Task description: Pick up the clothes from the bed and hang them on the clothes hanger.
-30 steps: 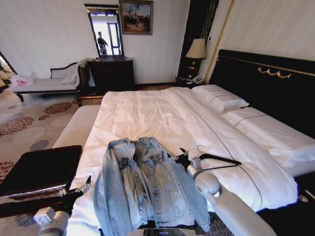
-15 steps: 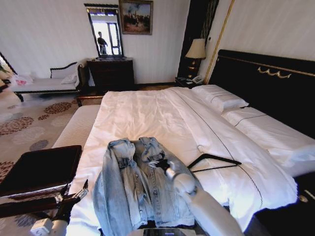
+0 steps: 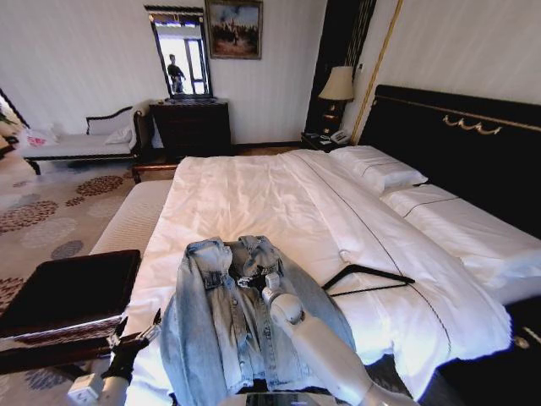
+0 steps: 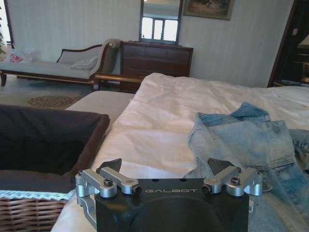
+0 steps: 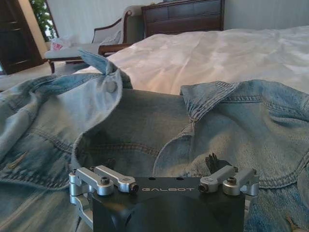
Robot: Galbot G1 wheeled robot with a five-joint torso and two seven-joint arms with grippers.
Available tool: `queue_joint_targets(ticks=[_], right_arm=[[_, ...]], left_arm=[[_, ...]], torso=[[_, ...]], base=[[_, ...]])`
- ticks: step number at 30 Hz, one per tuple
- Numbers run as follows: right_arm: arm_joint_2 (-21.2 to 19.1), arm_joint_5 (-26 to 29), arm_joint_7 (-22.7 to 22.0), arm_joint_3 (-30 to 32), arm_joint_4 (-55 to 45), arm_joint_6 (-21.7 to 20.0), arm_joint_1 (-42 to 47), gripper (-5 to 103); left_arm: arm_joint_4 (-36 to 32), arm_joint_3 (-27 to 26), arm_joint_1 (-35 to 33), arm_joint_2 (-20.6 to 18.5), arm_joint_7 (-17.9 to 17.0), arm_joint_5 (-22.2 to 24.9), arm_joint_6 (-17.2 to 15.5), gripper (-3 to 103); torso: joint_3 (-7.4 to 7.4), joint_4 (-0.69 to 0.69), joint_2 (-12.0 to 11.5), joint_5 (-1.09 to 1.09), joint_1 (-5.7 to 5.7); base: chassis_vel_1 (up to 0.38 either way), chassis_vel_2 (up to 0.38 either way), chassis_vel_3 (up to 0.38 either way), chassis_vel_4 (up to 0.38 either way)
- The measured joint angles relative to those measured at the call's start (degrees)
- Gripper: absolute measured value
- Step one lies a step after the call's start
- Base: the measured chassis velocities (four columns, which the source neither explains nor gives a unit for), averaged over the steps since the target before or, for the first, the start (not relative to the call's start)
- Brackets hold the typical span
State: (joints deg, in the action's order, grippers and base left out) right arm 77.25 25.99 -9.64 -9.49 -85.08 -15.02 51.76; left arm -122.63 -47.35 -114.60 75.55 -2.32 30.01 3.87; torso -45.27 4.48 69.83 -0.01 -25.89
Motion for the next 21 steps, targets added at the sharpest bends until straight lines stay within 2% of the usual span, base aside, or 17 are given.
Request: queue_joint_targets(ticks=[3,9,20,21], right_arm=[[1.4,0.6,0.3,0.4,0.9,1.9,-0.1,100],[2.8,-0.5,0.3,0.0,3.3,2.9,-1.2,100],[6.0,-1.9,0.0,-0.4,10.0,4.0,-5.0,100],[6.3,-2.1,0.0,-0.2,11.1,4.2,-5.4,103]], left_arm=[[-0.5,0.6,0.4,-0.2,0.1,-1.4,0.1,100],[-0.7,1.4,0.5,-0.5,0.2,-2.7,0.5,100],[-1.0,1.5,0.7,-1.1,0.3,-2.6,0.5,100],[-1.1,1.4,0.6,-1.1,0.3,-2.6,0.5,100]], torso=[[0.0,0.0,0.0,0.01,0.0],[0.0,0.0,0.0,0.01,0.0],[0.0,-0.01,0.0,0.01,0.0],[0.0,-0.01,0.0,0.01,0.0]], base=[[0.0,0.0,0.0,0.0],[0.0,0.0,0.0,0.0],[0.0,0.0,0.0,0.0],[0.0,0.0,0.0,0.0]])
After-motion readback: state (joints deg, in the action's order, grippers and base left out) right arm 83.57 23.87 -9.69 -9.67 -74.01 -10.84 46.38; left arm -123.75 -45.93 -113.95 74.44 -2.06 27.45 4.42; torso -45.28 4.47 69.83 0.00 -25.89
